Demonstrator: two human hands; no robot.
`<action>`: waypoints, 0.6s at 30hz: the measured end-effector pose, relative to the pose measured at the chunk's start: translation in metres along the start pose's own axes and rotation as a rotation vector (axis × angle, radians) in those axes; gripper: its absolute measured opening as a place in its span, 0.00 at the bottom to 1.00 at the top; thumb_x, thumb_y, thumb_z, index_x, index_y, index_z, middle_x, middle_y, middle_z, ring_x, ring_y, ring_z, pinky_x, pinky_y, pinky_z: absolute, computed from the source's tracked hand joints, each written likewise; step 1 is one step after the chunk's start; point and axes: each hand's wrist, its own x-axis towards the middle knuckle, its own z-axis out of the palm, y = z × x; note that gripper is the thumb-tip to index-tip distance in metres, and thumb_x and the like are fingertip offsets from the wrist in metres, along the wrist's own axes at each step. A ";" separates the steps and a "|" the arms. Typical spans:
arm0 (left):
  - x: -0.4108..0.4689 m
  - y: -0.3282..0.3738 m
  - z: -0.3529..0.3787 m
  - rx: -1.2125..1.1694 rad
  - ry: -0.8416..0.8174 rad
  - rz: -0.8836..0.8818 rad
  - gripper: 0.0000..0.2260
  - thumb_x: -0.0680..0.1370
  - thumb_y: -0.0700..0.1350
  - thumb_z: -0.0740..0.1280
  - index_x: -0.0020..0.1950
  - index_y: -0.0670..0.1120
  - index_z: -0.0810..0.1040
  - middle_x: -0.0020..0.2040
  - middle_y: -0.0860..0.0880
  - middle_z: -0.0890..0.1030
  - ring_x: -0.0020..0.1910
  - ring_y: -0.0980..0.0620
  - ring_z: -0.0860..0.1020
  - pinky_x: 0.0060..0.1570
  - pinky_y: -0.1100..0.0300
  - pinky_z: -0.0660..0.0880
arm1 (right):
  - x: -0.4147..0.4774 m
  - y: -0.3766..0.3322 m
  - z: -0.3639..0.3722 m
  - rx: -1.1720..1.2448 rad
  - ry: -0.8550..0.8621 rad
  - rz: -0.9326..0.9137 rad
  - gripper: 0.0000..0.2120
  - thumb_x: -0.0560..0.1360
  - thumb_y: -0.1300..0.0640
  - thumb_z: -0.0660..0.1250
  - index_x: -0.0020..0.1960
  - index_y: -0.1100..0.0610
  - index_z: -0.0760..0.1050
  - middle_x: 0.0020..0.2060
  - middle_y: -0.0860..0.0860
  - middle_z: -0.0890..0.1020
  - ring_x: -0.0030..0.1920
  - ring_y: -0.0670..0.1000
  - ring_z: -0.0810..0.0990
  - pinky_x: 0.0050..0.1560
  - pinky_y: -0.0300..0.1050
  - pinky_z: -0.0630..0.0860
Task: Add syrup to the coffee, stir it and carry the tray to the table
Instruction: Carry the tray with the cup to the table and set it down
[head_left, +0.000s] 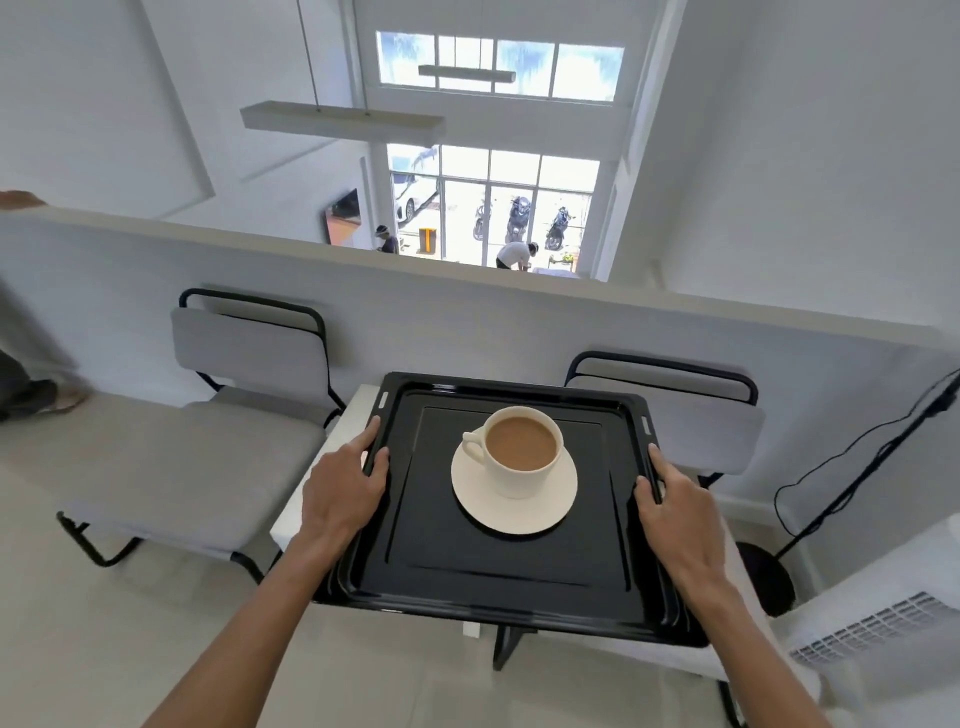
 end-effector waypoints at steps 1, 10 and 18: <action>0.010 -0.004 -0.001 0.007 0.002 0.000 0.21 0.82 0.51 0.65 0.76 0.54 0.74 0.42 0.41 0.87 0.45 0.38 0.84 0.43 0.51 0.77 | 0.008 -0.007 0.007 0.003 0.000 0.001 0.24 0.82 0.58 0.67 0.77 0.57 0.72 0.39 0.57 0.88 0.37 0.57 0.83 0.42 0.48 0.80; 0.092 -0.035 -0.014 -0.008 -0.035 -0.022 0.21 0.84 0.50 0.62 0.77 0.51 0.72 0.45 0.36 0.87 0.45 0.34 0.84 0.49 0.43 0.82 | 0.064 -0.063 0.060 0.041 -0.062 -0.023 0.24 0.82 0.58 0.66 0.77 0.57 0.70 0.24 0.44 0.68 0.27 0.49 0.71 0.36 0.45 0.71; 0.169 -0.072 -0.002 -0.011 -0.051 -0.023 0.21 0.83 0.51 0.63 0.77 0.54 0.72 0.40 0.38 0.87 0.44 0.35 0.84 0.46 0.44 0.81 | 0.104 -0.109 0.107 0.042 -0.069 0.007 0.24 0.82 0.58 0.65 0.78 0.58 0.70 0.24 0.47 0.73 0.27 0.52 0.75 0.40 0.51 0.79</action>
